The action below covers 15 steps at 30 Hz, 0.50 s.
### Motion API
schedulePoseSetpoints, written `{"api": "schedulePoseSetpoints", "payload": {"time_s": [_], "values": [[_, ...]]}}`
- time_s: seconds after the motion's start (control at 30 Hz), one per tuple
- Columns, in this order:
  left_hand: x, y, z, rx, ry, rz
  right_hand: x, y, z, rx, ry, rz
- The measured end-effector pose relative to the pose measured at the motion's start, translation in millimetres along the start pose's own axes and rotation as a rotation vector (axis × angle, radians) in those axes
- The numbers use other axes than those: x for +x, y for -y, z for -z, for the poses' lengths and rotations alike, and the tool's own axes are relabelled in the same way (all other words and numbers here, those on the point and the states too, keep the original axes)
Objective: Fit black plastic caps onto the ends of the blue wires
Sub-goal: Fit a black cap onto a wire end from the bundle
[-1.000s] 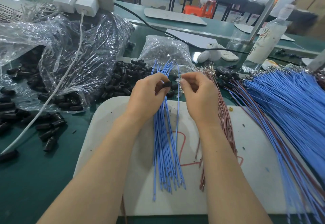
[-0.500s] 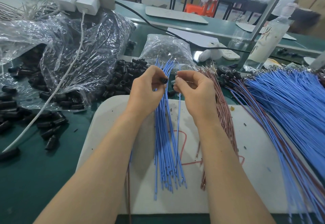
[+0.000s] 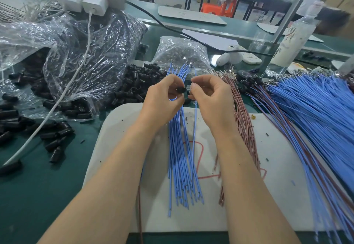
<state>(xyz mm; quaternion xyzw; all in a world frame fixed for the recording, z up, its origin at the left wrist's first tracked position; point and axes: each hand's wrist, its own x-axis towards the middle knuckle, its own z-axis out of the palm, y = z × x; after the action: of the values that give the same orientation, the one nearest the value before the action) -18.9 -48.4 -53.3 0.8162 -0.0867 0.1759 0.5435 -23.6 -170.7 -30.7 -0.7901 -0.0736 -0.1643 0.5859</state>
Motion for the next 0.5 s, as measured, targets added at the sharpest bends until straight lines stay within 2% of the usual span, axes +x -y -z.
{"api": "schedulePoseSetpoints", "payload": {"time_s": [0.17,0.33,0.5], "values": [[0.0,1.1,0.1,0.004,-0.008,0.008,0.3,0.8,1.8,-0.085,0.034,0.037],[0.8,2.1,0.0,0.050,0.005,0.015,-2.6,0.3,-0.8,-0.244,0.027,0.160],[1.6,5.1,-1.7,0.182,0.021,-0.069,-1.9,-3.0,-0.7,-0.328,0.002,0.205]]}}
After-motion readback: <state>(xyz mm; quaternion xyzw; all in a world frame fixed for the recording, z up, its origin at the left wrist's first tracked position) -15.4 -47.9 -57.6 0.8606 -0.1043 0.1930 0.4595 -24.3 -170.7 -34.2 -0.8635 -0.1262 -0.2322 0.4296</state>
